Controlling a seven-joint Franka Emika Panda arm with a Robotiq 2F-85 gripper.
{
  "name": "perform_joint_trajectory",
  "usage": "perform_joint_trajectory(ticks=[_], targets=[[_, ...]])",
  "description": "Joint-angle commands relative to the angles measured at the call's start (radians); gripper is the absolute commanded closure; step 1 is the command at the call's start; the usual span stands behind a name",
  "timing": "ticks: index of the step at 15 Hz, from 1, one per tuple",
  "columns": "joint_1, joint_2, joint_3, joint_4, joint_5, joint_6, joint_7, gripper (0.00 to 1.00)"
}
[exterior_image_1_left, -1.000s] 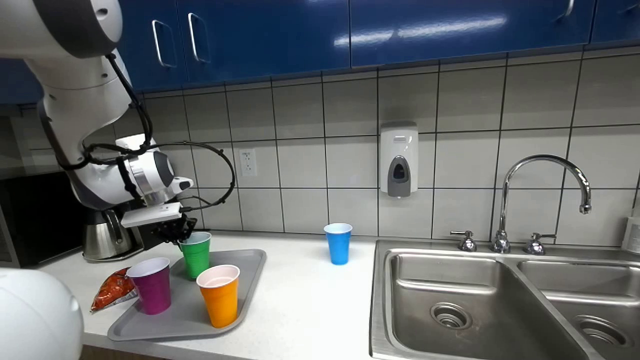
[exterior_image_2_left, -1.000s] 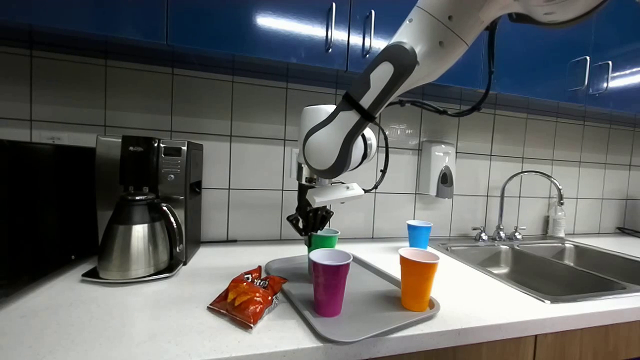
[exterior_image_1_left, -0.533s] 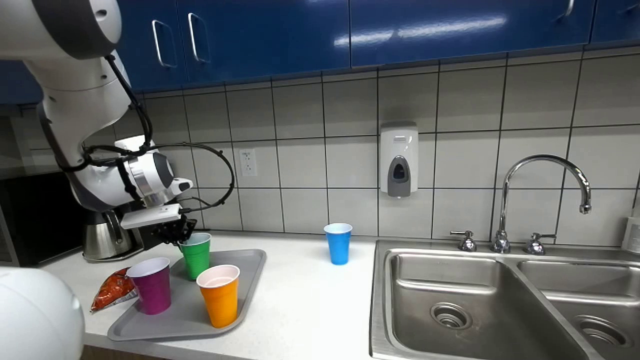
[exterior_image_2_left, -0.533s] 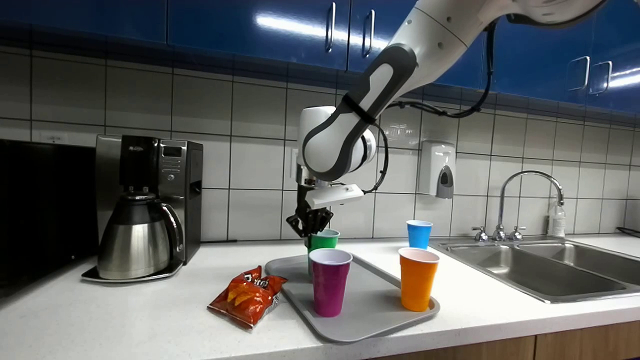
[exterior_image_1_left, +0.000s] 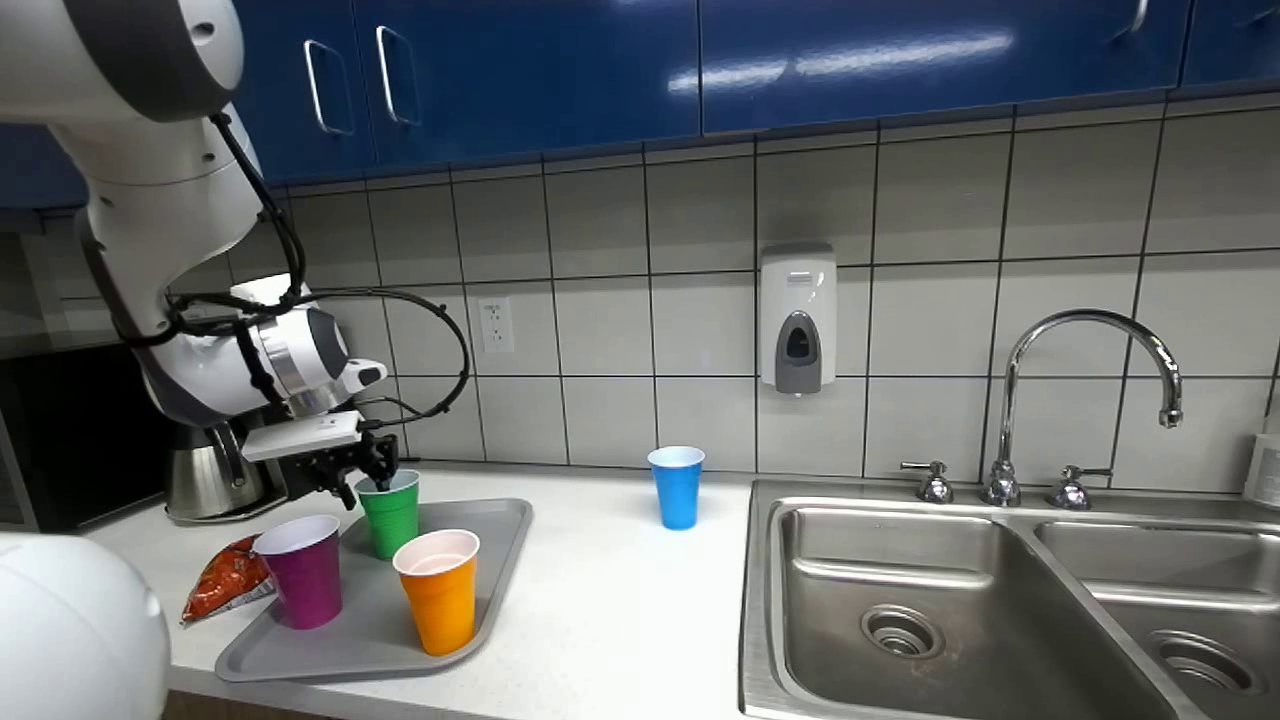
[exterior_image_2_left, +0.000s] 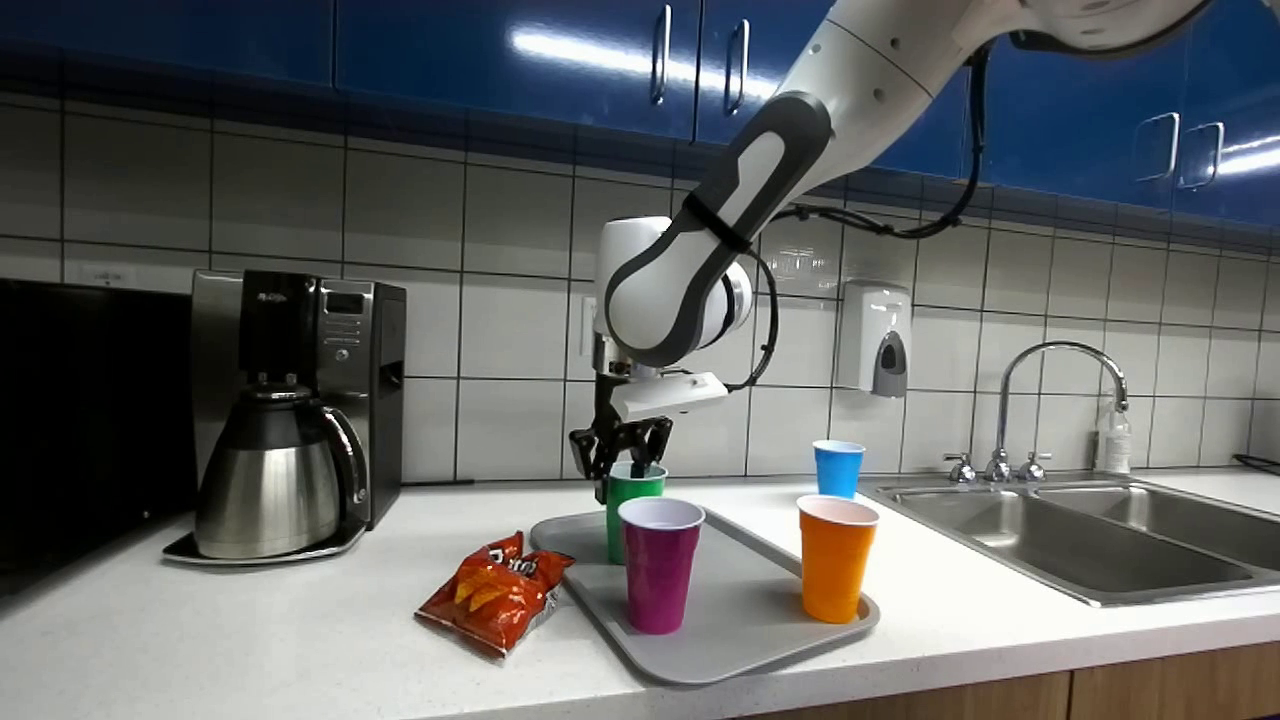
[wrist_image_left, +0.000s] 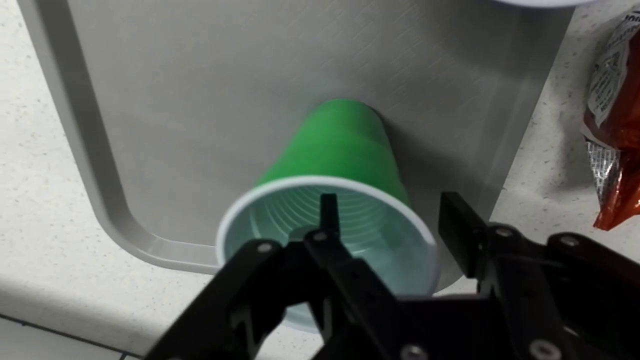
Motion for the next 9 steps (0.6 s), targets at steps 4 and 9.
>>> perform_joint_trajectory(ticks=[4, 9], targets=[[0.001, -0.025, -0.006, -0.003, -0.008, -0.002, 0.026, 0.00], [-0.014, -0.057, 0.005, -0.006, 0.017, 0.007, 0.020, 0.00]])
